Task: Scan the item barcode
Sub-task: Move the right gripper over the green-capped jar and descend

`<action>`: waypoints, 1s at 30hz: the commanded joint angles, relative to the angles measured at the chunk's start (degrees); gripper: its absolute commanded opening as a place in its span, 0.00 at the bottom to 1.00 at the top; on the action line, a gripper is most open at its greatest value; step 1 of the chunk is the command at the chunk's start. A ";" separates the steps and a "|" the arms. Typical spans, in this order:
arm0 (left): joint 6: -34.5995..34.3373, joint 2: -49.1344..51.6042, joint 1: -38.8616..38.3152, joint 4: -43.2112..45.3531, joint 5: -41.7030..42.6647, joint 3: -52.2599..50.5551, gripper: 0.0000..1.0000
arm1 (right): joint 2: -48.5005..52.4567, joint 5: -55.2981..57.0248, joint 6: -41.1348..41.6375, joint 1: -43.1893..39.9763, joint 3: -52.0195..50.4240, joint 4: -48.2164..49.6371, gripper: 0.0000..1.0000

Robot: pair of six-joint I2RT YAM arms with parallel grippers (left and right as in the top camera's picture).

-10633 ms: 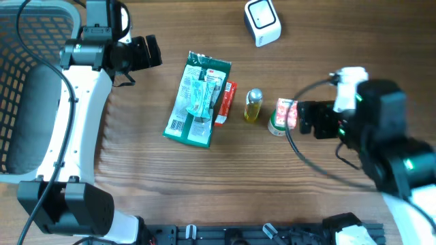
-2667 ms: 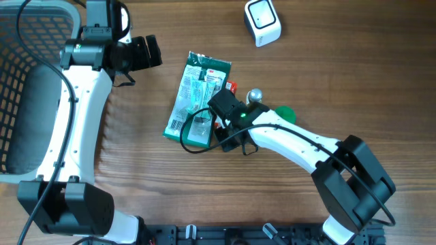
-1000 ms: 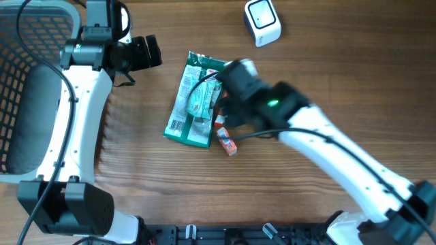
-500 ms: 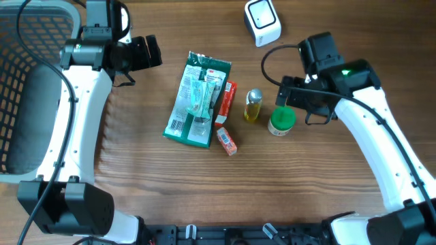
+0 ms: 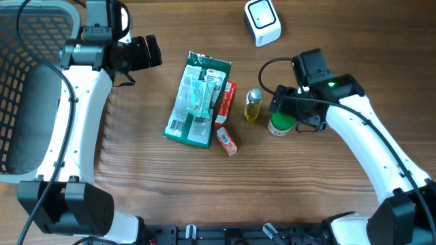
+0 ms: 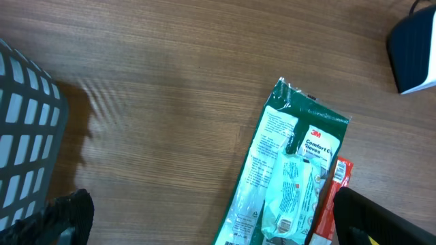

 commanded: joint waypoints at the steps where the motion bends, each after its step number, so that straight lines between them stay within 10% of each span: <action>1: 0.66 0.37 0.26 0.13 0.48 0.04 1.00 | 0.46 -1.77 1.53 -0.02 -3.28 3.17 0.97; 30: 0.66 0.37 0.26 0.13 0.46 0.04 1.00 | 0.46 -1.92 -3.76 0.13 -10.51 11.82 0.81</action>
